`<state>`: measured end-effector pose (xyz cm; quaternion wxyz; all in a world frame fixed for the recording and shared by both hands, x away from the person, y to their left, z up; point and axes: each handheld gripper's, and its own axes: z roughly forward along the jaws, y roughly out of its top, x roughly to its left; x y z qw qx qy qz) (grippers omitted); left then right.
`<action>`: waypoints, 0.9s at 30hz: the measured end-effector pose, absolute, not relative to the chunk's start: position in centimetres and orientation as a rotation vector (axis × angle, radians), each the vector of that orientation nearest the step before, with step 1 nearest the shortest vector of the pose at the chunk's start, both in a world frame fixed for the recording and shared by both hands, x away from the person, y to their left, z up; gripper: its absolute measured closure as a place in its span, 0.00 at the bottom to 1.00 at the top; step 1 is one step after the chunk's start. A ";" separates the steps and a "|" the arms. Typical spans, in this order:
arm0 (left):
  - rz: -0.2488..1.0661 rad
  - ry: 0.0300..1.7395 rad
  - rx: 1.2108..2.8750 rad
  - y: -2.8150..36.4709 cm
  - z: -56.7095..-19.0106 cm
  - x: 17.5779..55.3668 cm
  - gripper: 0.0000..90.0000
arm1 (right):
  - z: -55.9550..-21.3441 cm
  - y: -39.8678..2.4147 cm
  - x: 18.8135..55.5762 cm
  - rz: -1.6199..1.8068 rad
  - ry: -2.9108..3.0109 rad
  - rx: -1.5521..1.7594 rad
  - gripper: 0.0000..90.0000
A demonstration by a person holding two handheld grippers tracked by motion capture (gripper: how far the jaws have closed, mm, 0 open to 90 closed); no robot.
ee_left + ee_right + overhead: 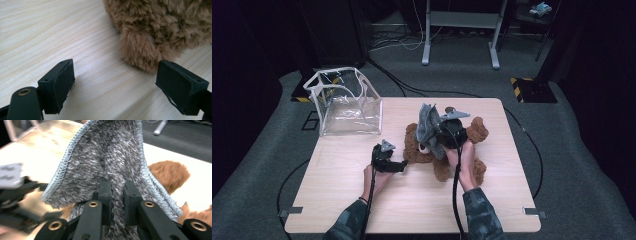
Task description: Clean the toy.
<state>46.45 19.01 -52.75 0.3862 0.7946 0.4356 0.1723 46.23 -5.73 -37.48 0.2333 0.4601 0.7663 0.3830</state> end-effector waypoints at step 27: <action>0.425 0.945 2.097 16.3 -52.7 46.7 0.50 | -44.5 -4.3 43.1 0.942 2.191 1.287 0.89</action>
